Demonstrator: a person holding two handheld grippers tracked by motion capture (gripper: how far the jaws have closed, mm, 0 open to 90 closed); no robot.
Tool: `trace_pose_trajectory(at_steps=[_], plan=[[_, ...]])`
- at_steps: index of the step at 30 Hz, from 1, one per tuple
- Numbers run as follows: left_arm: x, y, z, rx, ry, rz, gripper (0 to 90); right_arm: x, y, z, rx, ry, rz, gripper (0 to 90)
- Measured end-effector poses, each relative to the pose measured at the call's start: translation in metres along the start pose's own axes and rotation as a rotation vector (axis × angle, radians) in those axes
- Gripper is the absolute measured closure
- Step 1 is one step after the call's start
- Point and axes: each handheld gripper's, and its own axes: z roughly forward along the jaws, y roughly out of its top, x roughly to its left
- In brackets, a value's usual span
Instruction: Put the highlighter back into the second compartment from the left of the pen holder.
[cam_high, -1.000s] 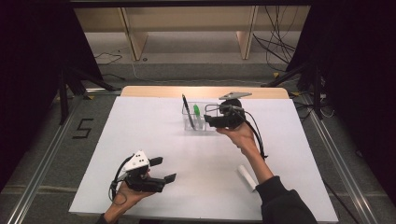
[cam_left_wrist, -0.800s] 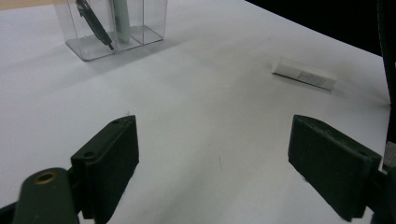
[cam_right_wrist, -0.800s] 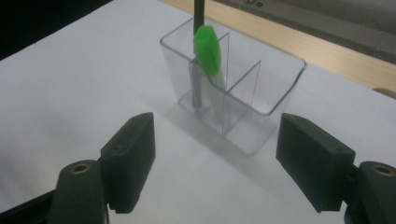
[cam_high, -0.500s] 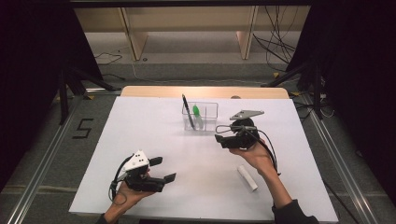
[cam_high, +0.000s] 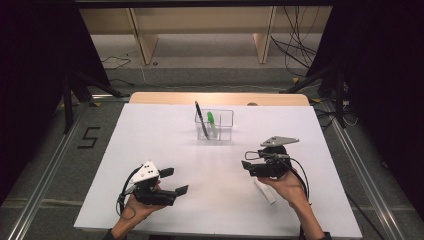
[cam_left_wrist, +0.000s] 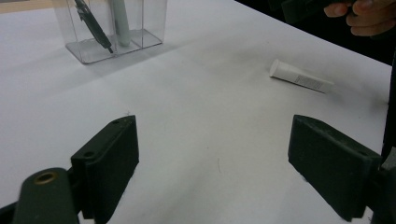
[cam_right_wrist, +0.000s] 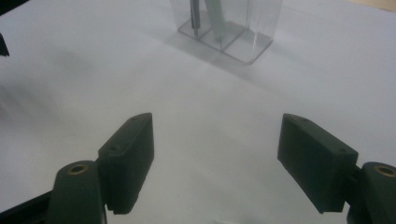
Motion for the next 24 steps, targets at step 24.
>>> trace_pose_trajectory(at_steps=[24], plan=[[0.002,0.000,0.001,-0.003,0.002,-0.010,16.2,-0.001,-0.013,0.007,0.134,0.006,-0.014,26.2]])
